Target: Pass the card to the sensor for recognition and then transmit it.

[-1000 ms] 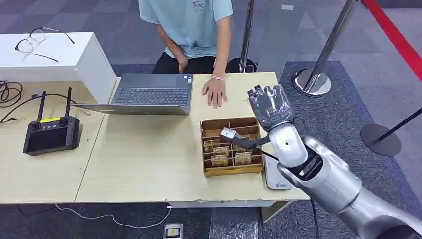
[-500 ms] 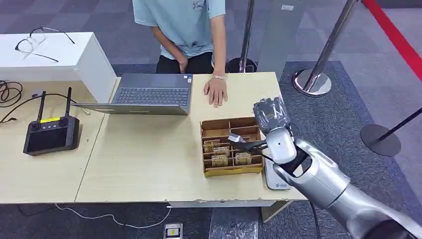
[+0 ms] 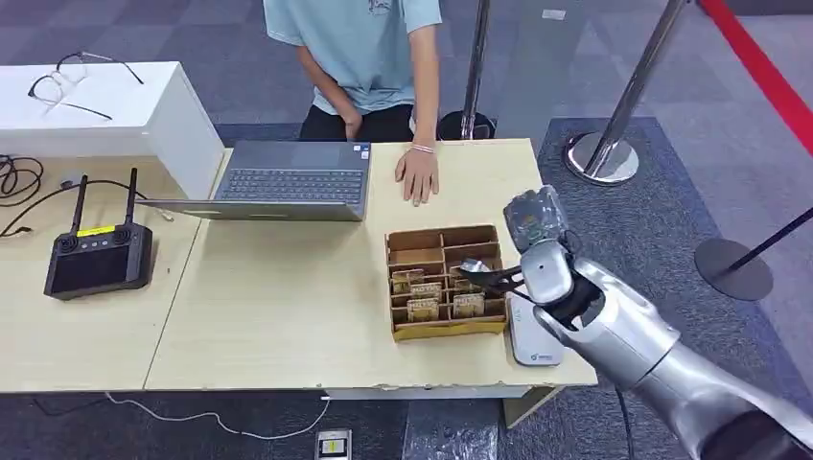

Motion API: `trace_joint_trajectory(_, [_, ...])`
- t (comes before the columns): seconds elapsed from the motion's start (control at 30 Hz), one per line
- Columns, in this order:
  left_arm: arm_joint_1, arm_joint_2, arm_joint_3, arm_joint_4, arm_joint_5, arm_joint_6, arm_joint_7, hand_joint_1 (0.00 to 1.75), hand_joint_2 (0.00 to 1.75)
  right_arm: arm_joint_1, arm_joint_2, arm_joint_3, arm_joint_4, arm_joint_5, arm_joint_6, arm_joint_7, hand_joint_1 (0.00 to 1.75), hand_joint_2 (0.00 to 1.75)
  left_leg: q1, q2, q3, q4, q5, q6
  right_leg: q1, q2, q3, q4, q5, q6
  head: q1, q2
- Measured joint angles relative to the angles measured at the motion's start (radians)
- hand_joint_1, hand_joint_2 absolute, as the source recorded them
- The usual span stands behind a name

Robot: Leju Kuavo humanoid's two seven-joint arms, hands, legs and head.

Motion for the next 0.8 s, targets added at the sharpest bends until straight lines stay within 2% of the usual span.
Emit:
trace_joint_trajectory(0.13, [0.000,0.000,0.000,0.000,0.008,0.005,-0.011,0.00,1.75,-0.041,-0.002,0.026,-0.004,0.019,0.111,-0.075,1.75,1.75,0.000,0.000,0.000,0.000,0.000,0.000,0.000,0.000,0.000,0.000,0.000,0.000,0.000,0.000])
trace_joint_trajectory(0.27, [0.000,0.000,0.000,0.000,0.015,0.006,-0.012,0.00,1.75,-0.063,-0.007,0.052,-0.030,0.012,0.165,-0.113,1.75,1.75,0.000,0.000,0.000,0.000,0.000,0.000,0.000,0.000,0.000,0.000,0.000,0.000,0.000,0.000])
trace_joint_trajectory(0.63, [0.001,0.000,0.000,0.002,0.027,0.003,0.006,0.00,1.75,-0.112,-0.040,0.096,-0.129,-0.101,0.230,-0.106,1.75,1.75,0.000,0.000,0.000,0.000,0.000,0.000,0.000,0.000,0.000,0.000,0.000,0.000,0.000,0.000])
trace_joint_trajectory(0.8, [0.001,-0.002,0.001,0.003,0.045,0.013,-0.011,0.00,1.75,-0.123,-0.031,0.111,-0.188,-0.128,0.243,-0.093,1.75,1.75,0.000,0.000,0.000,0.000,0.000,0.000,0.000,0.000,0.000,0.000,0.000,0.000,0.000,0.000])
